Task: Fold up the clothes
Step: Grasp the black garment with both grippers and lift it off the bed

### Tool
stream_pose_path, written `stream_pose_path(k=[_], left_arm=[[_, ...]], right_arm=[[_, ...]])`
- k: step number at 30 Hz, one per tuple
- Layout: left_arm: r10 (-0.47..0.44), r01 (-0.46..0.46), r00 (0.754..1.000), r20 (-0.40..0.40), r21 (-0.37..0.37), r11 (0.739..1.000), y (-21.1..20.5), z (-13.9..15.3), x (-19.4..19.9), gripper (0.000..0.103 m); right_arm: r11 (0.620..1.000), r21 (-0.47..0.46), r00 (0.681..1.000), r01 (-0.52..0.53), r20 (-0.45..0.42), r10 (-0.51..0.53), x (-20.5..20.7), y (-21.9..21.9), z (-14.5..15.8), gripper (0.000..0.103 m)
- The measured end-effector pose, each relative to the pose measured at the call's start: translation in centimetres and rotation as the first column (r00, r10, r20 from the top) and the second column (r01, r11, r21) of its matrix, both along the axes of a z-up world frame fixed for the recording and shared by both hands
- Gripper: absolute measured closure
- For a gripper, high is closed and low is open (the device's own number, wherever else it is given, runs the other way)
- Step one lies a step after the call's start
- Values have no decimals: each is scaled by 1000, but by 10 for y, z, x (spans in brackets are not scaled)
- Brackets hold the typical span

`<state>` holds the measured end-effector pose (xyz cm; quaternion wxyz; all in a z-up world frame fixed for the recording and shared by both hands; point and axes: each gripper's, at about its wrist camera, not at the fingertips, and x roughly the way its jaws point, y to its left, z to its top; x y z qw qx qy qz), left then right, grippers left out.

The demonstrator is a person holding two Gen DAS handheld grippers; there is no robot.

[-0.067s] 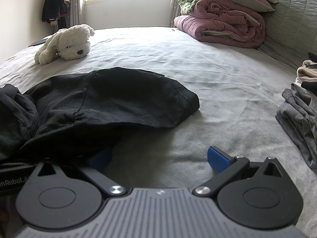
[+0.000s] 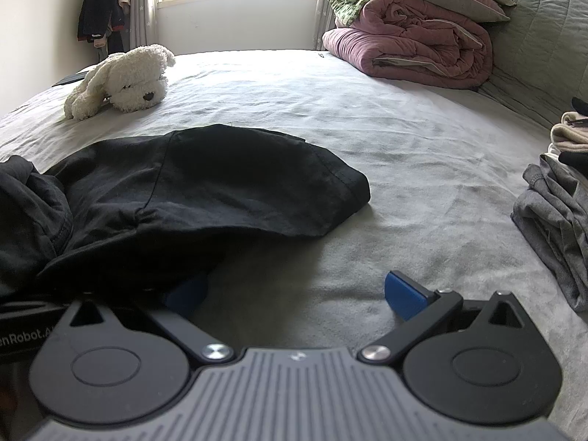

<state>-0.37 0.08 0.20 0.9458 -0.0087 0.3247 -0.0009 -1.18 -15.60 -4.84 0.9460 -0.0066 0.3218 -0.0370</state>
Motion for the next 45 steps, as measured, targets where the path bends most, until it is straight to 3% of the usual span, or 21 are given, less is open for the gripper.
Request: stream_pose_path(k=[10, 19, 29, 33, 36, 41, 44, 45], left_arm=[[-45, 46, 995, -88, 13, 999, 5, 7, -4, 0], [6, 4, 987, -163, 66, 998, 10, 9, -14, 0], [38, -8, 982, -186, 161, 987, 17, 27, -19, 0], [35, -5, 983, -179, 166, 986, 25, 31, -18, 0], [35, -7, 985, -170, 162, 987, 33, 36, -17, 0], [29, -17, 991, -127, 101, 995, 60, 49, -19, 0], [-22, 30, 993, -120, 69, 997, 63, 51, -22, 1], [-39, 47, 993, -113, 71, 996, 62, 52, -23, 1]], right_arm=[[999, -17, 998, -43, -36, 42, 2, 1, 4, 0], [989, -81, 991, -124, -55, 120, 0, 6, 10, 0], [985, -80, 986, -153, -73, 147, -2, 9, 22, 0], [980, -95, 984, -173, -55, 168, -6, 14, 30, 0], [974, -101, 979, -204, -26, 203, -9, 16, 36, 12], [959, -45, 960, -279, -35, 278, -8, 17, 39, 44], [949, -15, 949, -315, -21, 315, -9, 19, 41, 71], [946, -8, 946, -323, -11, 323, -10, 19, 43, 94]])
